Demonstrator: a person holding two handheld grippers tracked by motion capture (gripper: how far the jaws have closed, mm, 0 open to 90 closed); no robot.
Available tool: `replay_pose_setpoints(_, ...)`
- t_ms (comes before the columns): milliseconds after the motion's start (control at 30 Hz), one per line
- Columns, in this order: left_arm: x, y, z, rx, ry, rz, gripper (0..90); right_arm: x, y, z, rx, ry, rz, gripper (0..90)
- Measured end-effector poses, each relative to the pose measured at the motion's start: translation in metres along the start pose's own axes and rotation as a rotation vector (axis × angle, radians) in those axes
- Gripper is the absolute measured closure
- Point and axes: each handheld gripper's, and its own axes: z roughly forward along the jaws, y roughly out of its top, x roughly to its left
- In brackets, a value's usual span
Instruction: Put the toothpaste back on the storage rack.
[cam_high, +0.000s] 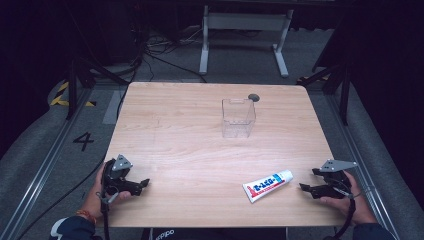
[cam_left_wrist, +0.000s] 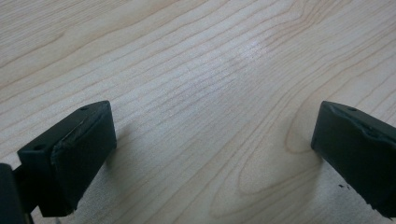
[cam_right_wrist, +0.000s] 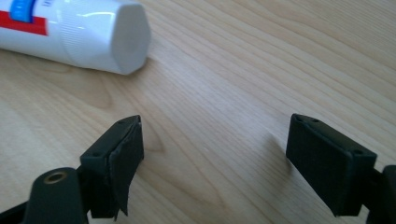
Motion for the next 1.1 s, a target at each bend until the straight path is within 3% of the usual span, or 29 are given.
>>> replay_pose_setpoints(267,0.0,0.0,0.0,-0.001,0.0,-0.001,0.5,0.018,0.02,-0.008,0.005,0.067,-0.118,19.9)
replay_pose_setpoints(433,0.0,0.0,0.0,0.0,0.0,-0.002,0.5,0.027,0.034,-0.009,0.02,0.083,-0.187,20.5)
replay_pose_setpoints(667,0.0,0.0,0.0,-0.001,0.0,-0.001,0.5,0.034,0.049,-0.008,0.015,0.113,-0.235,20.8)
replay_pose_setpoints(967,0.0,0.0,0.0,-0.002,-0.001,-0.001,0.5,0.052,0.07,0.004,0.062,0.185,-0.326,22.1)
replay_pose_setpoints(1100,0.0,0.0,0.0,0.0,0.0,-0.001,0.5,0.058,0.077,0.011,0.085,0.195,-0.359,22.1)
